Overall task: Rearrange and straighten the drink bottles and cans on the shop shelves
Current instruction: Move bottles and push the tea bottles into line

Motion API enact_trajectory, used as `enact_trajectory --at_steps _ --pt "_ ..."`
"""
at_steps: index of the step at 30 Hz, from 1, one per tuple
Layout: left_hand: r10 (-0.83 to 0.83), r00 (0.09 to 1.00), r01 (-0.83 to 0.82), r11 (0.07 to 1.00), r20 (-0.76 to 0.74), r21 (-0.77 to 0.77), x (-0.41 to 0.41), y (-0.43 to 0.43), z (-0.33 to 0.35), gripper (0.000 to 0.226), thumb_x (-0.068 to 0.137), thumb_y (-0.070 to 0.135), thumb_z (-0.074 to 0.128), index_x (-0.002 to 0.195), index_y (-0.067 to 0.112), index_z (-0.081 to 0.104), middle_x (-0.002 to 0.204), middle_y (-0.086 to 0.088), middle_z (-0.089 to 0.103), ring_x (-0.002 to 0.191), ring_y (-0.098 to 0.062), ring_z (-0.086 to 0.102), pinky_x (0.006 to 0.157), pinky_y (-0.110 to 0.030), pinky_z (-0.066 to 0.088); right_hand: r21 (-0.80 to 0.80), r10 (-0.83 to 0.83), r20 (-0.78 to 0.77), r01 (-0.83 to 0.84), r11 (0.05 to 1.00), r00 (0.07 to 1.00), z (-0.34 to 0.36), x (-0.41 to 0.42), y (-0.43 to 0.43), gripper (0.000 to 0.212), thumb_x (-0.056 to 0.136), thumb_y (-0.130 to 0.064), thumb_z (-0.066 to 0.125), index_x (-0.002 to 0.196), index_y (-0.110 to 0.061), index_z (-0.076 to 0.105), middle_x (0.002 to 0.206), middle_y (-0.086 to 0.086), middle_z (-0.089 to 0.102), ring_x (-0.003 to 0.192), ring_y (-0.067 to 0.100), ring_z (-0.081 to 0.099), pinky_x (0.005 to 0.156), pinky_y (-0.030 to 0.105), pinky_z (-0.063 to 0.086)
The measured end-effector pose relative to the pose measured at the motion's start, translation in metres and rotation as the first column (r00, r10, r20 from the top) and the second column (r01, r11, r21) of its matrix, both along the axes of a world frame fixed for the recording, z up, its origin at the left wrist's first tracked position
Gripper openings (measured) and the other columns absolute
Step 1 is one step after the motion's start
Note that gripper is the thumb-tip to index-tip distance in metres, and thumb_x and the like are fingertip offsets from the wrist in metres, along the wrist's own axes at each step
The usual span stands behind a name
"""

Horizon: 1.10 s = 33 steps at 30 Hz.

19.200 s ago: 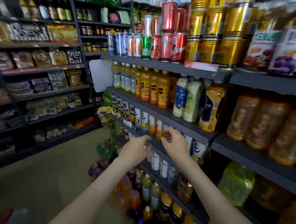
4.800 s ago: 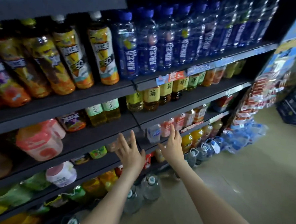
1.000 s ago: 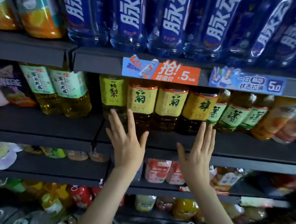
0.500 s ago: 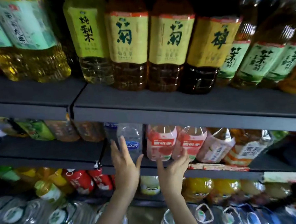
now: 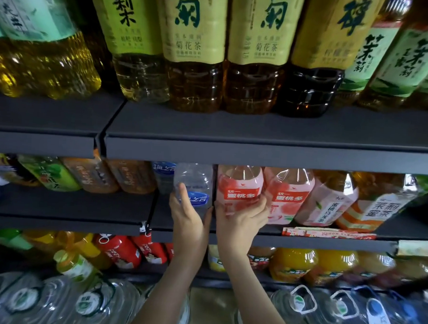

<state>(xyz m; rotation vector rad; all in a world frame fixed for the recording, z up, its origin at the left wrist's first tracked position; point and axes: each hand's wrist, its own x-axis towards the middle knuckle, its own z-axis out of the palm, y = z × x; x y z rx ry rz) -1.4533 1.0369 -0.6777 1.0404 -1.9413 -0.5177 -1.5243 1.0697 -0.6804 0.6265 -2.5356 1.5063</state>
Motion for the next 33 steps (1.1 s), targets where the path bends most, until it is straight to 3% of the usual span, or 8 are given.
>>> enact_trajectory --at_steps 6,11,14,18,23,28,31,33 --pt "0.107 0.987 -0.097 0.992 0.123 -0.084 -0.003 0.024 -0.003 0.093 0.089 0.038 0.059 0.152 0.014 -0.006 0.149 -0.034 0.013 0.135 -0.051 0.020 0.101 -0.067 0.033 0.071 0.127 -0.067 -0.122 0.990 0.990 0.004 -0.009 0.042 0.090 0.071 -0.021 0.083 0.139 -0.001 0.029 0.130 0.024 0.046 0.114 0.040 0.048 0.090 0.050 0.048" --pt "-0.110 0.967 0.179 0.936 0.231 -0.304 -0.046 0.077 -0.005 0.112 0.075 0.029 0.078 0.153 0.021 -0.001 0.158 -0.018 -0.002 0.141 -0.046 0.008 0.107 -0.067 0.024 0.142 -0.015 -0.242 0.051 0.989 0.970 0.003 -0.062 0.103 0.086 0.069 -0.011 0.083 0.137 -0.002 0.032 0.130 0.024 0.047 0.118 0.035 0.040 0.092 0.053 0.042" --pt "-0.144 0.944 0.255 0.890 0.298 -0.377 -0.079 0.095 -0.006 0.102 0.081 0.035 0.071 0.153 0.024 0.000 0.159 -0.013 -0.011 0.146 -0.036 -0.005 0.113 -0.060 0.007 0.147 -0.139 -0.214 0.172 0.974 0.967 0.004 -0.104 0.136 0.093 0.068 -0.016 0.085 0.141 -0.003 0.028 0.136 0.028 0.042 0.123 0.041 0.037 0.097 0.057 0.037" --pt "-0.116 0.941 0.233 0.903 0.318 -0.362 -0.126 0.114 0.000 0.102 0.080 0.043 0.070 0.153 0.026 0.000 0.158 -0.015 -0.003 0.145 -0.036 -0.002 0.109 -0.065 0.005 0.090 -0.186 -0.078 0.193 0.977 0.979 0.008 -0.161 0.168 0.105 0.068 -0.019 0.086 0.148 -0.001 0.020 0.143 0.032 0.032 0.130 0.050 0.033 0.107 0.056 0.028" --pt "-0.090 0.924 0.250 0.878 0.372 -0.409 -0.174 0.133 0.000 0.109 0.073 0.016 0.077 0.152 0.028 0.003 0.155 -0.017 0.011 0.146 -0.030 -0.013 0.111 -0.062 0.001 -0.010 -0.062 0.011 0.062 0.998 0.998 0.012 -0.215 0.180 0.116 0.070 -0.039 0.081 0.149 0.007 0.009 0.150 0.032 0.021 0.139 0.046 0.021 0.113 0.051 0.021" --pt "0.022 0.928 0.175 0.855 0.371 -0.488 -0.208 0.129 0.000 0.094 0.082 0.027 0.068 0.152 0.024 0.005 0.153 -0.019 0.017 0.144 -0.035 0.009 0.112 -0.059 -0.002 -0.040 0.141 0.096 -0.137 0.990 0.985 0.013 -0.232 0.179 0.123 0.069 -0.028 0.086 0.152 -0.004 -0.001 0.156 0.017 0.018 0.143 0.028 0.018 0.112 0.038 0.025" --pt "0.095 0.912 0.154 0.823 0.399 -0.548 -0.214 0.122 0.000 0.086 0.085 0.007 0.046 0.152 0.021 -0.006 0.153 -0.019 0.015 0.139 -0.037 0.019 0.110 -0.064 0.002 0.009 0.128 0.103 -0.130 0.991 0.986 0.012 -0.231 0.179 0.117 0.071 -0.036 0.083 0.152 -0.005 0.003 0.149 0.017 0.028 0.136 0.030 0.030 0.102 0.038 0.036" --pt "0.118 0.905 0.151 0.810 0.409 -0.567 -0.211 0.120 -0.001 0.094 0.080 0.000 0.049 0.152 0.021 -0.007 0.153 -0.019 0.014 0.138 -0.037 0.019 0.111 -0.061 -0.003 0.032 0.113 0.102 -0.117 0.993 0.988 0.011 -0.230 0.179 0.114 0.073 -0.040 0.081 0.152 -0.006 0.005 0.148 0.016 0.031 0.134 0.030 0.035 0.098 0.039 0.040"
